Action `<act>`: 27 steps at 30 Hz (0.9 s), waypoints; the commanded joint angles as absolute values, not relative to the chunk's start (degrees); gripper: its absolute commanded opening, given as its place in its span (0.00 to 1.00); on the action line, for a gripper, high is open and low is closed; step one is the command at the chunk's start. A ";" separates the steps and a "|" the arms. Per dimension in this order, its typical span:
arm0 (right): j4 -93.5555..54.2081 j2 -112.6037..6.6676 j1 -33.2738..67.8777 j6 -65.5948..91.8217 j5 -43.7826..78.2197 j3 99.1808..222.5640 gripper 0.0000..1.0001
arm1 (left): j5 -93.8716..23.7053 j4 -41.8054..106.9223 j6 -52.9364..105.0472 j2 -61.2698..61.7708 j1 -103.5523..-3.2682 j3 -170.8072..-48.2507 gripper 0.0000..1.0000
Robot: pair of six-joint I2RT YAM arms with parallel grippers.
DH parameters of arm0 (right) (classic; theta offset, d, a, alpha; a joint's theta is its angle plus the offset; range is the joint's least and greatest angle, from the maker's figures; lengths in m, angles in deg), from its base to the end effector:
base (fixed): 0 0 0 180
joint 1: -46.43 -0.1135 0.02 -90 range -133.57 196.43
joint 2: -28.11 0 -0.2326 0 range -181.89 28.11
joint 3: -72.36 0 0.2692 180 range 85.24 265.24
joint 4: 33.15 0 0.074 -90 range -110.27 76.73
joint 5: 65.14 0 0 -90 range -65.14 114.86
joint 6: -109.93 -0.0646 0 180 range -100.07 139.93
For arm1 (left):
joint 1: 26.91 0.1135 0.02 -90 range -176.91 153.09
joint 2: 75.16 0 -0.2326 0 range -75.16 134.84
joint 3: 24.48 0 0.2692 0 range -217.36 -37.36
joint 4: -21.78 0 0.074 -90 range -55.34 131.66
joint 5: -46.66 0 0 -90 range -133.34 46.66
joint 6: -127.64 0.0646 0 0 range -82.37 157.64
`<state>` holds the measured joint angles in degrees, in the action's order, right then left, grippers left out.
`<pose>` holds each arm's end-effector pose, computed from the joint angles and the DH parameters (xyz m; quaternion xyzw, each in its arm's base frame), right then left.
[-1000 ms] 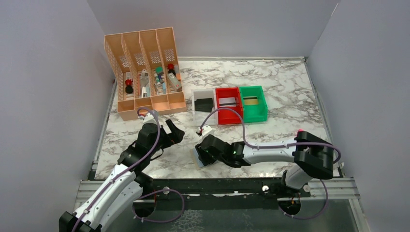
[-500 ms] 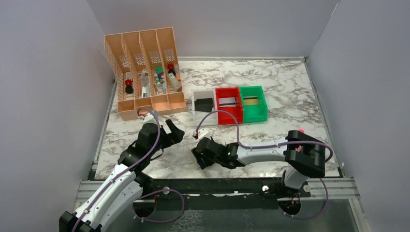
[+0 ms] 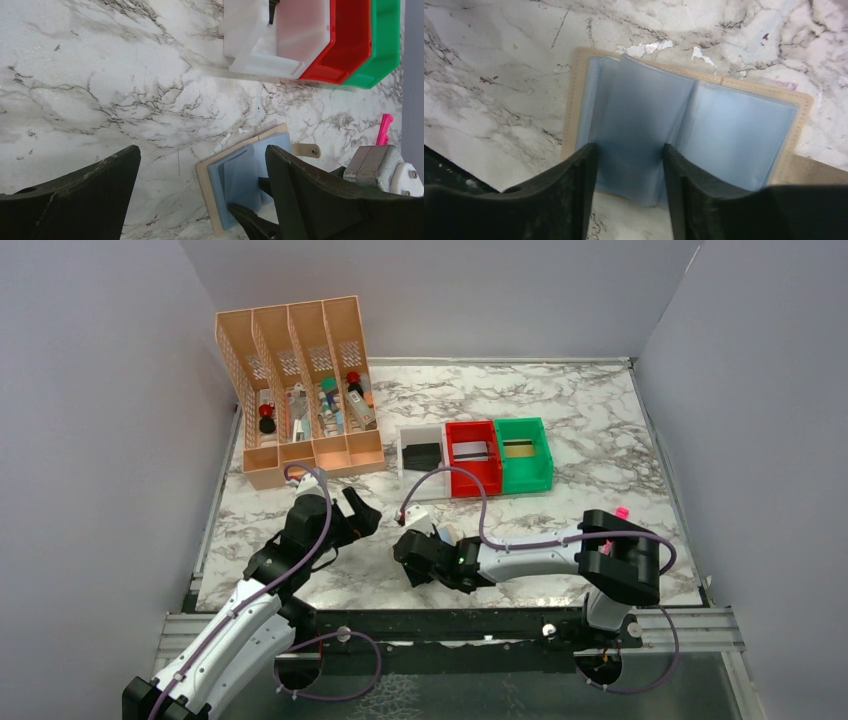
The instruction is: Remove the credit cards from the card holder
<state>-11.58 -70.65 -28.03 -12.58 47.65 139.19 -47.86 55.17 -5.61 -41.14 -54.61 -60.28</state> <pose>0.1214 0.3433 0.0937 -0.2755 0.8914 0.1351 0.3335 0.1920 -0.0950 0.1795 -0.1371 0.8617 -0.2548 0.4169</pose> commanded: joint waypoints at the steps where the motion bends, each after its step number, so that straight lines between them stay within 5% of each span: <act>1: -5.76 -73.59 -28.78 -15.43 54.06 139.22 0.49 | -49.00 54.44 -5.70 -41.54 -54.26 -59.90 0.99; 15: -14.00 -67.17 -27.84 -14.83 47.74 136.36 0.13 | -44.92 51.77 -4.64 -38.67 -54.24 -59.67 0.99; 27: -34.03 -60.86 -17.99 -24.88 25.55 122.41 0.05 | -24.72 38.43 -4.06 -28.56 -54.31 -55.31 0.78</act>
<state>-25.72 -62.36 -19.90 -19.64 33.26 126.03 -33.48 44.79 -4.69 -30.78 -54.61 -56.08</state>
